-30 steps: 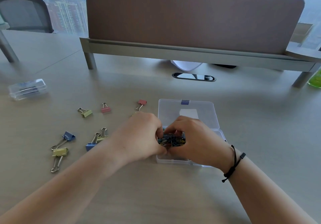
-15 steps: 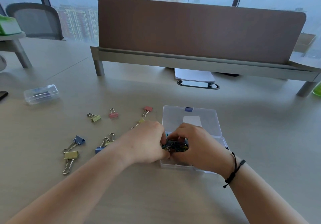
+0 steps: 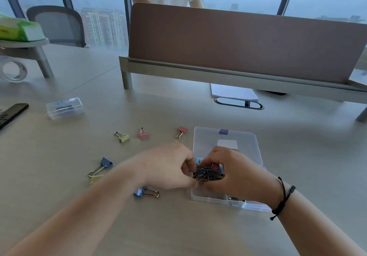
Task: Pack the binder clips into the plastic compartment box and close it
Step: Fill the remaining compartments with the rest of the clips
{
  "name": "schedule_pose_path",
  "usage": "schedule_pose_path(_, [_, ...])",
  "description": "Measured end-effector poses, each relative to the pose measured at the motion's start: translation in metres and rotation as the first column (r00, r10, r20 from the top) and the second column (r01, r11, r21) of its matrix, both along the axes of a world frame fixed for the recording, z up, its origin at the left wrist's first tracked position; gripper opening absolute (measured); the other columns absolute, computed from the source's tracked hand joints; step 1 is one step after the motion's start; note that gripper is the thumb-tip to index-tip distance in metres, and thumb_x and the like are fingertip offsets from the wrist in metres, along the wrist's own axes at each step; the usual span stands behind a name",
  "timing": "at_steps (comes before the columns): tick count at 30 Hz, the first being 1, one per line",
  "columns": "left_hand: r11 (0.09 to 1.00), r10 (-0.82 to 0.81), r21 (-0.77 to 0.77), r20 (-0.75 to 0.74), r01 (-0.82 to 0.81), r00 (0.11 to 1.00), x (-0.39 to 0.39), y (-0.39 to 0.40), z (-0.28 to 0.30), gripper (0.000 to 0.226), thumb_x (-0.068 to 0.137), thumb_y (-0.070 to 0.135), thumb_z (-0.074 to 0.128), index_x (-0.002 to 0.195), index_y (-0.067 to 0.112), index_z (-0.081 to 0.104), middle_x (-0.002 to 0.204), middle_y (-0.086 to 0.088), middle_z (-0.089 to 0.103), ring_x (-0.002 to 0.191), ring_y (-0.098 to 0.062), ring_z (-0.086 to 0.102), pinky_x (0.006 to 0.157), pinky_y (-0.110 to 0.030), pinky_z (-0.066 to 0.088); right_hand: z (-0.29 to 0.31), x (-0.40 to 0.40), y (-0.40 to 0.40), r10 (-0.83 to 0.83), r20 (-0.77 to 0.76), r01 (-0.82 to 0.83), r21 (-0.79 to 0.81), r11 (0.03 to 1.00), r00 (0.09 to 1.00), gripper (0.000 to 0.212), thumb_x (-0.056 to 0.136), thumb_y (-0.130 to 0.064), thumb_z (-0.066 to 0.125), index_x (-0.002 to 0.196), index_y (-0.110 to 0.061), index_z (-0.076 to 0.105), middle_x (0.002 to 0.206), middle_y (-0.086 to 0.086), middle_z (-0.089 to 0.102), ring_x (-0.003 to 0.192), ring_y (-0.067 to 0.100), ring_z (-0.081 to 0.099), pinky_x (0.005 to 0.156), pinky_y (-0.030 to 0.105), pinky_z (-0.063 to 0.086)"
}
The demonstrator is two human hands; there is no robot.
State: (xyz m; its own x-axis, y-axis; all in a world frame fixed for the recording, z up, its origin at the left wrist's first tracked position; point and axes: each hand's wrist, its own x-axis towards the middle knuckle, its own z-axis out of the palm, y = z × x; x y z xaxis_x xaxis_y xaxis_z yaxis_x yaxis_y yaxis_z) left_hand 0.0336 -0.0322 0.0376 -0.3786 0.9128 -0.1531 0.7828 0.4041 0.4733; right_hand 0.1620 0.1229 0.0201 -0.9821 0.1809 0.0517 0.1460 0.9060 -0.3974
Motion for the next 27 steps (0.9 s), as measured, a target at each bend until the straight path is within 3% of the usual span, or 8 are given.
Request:
schedule_pose_path(4, [0.987, 0.099, 0.128, 0.023, -0.101, 0.995, -0.036, -0.021, 0.010, 0.018, 0.083, 0.037, 0.075, 0.099, 0.032, 0.070, 0.086, 0.014, 0.069, 0.080, 0.003, 0.064, 0.079, -0.025, 0.055, 0.012, -0.005, 0.003, -0.034, 0.035, 0.035, -0.013, 0.999, 0.999, 0.032, 0.077, -0.046, 0.076, 0.106, -0.033, 0.070, 0.090, -0.019, 0.059, 0.082, -0.005, 0.055, 0.069, 0.009, 0.042])
schedule_pose_path(8, [0.939, 0.166, 0.281, 0.131, -0.197, 0.977, -0.064, -0.027, 0.011, 0.007, 0.088, 0.024, 0.074, 0.095, 0.024, 0.073, 0.084, 0.009, 0.071, 0.070, 0.003, 0.064, 0.065, -0.017, 0.053, 0.028, -0.039, -0.004, -0.038, -0.019, 0.038, -0.011, 0.999, 0.999, 0.017, 0.089, -0.034, 0.067, 0.105, -0.029, 0.070, 0.094, -0.017, 0.065, 0.083, -0.001, 0.061, 0.073, 0.013, 0.049])
schedule_pose_path(12, [0.971, 0.183, 0.166, -0.047, -0.173, 0.982, -0.070, -0.005, -0.007, 0.027, 0.090, 0.037, 0.067, 0.116, 0.032, 0.063, 0.112, 0.014, 0.064, 0.096, -0.006, 0.062, 0.075, -0.019, 0.043, 0.025, -0.098, -0.002, -0.030, -0.065, 0.044, 0.221, 0.974, 0.997, 0.035, 0.092, -0.009, 0.053, 0.120, -0.028, 0.064, 0.115, -0.009, 0.064, 0.103, 0.010, 0.058, 0.091, 0.027, 0.047])
schedule_pose_path(15, [0.996, 0.077, 0.062, -0.144, -0.068, 0.987, -0.065, 0.008, -0.028, 0.053, 0.090, 0.052, 0.063, 0.138, 0.034, 0.050, 0.133, 0.009, 0.056, 0.125, -0.013, 0.053, 0.095, -0.025, 0.040, 0.018, -0.131, 0.006, -0.003, 0.107, -0.048, 0.466, 0.884, 0.994, 0.051, 0.089, -0.009, 0.049, 0.135, -0.031, 0.050, 0.134, -0.003, 0.053, 0.122, 0.020, 0.052, 0.103, 0.040, 0.038])
schedule_pose_path(17, [0.998, 0.026, 0.061, -0.216, -0.013, 0.976, -0.064, 0.008, -0.035, 0.052, 0.091, 0.055, 0.058, 0.139, 0.037, 0.050, 0.144, 0.011, 0.051, 0.132, -0.013, 0.047, 0.105, -0.028, 0.039, 0.012, -0.142, 0.008, -0.006, 0.236, -0.122, 0.525, 0.842, 0.972, 0.052, 0.090, -0.010, 0.049, 0.137, -0.032, 0.048, 0.138, -0.003, 0.051, 0.126, 0.019, 0.050, 0.106, 0.043, 0.032])
schedule_pose_path(22, [0.988, 0.084, 0.145, -0.180, -0.058, 0.980, -0.071, 0.001, -0.036, 0.018, 0.093, 0.032, 0.064, 0.107, 0.029, 0.075, 0.106, 0.010, 0.068, 0.098, -0.009, 0.059, 0.089, -0.027, 0.047, -0.002, -0.152, 0.019, -0.020, 0.232, -0.099, 0.490, 0.866, 0.972, 0.035, 0.083, -0.002, 0.050, 0.111, -0.014, 0.068, 0.115, 0.009, 0.067, 0.108, 0.030, 0.061, 0.090, 0.042, 0.052])
schedule_pose_path(25, [0.975, 0.149, 0.187, -0.157, -0.119, 0.976, -0.077, -0.004, -0.037, 0.017, 0.091, 0.025, 0.068, 0.106, 0.027, 0.074, 0.086, 0.014, 0.061, 0.082, -0.006, 0.056, 0.075, -0.021, 0.043, -0.004, -0.153, 0.016, -0.011, 0.203, -0.092, 0.490, 0.867, 0.979, 0.034, 0.079, 0.001, 0.050, 0.103, -0.013, 0.070, 0.106, 0.009, 0.069, 0.099, 0.029, 0.064, 0.082, 0.038, 0.054])
schedule_pose_path(27, [0.966, 0.167, 0.222, -0.138, -0.134, 0.976, -0.079, -0.005, -0.038, 0.022, 0.090, 0.021, 0.069, 0.111, 0.024, 0.072, 0.090, 0.013, 0.065, 0.083, -0.005, 0.059, 0.078, -0.020, 0.047, -0.004, -0.150, 0.012, 0.005, 0.183, -0.097, 0.503, 0.859, 0.983, 0.029, 0.079, -0.002, 0.052, 0.099, -0.015, 0.070, 0.101, 0.007, 0.069, 0.094, 0.028, 0.064, 0.076, 0.034, 0.053])
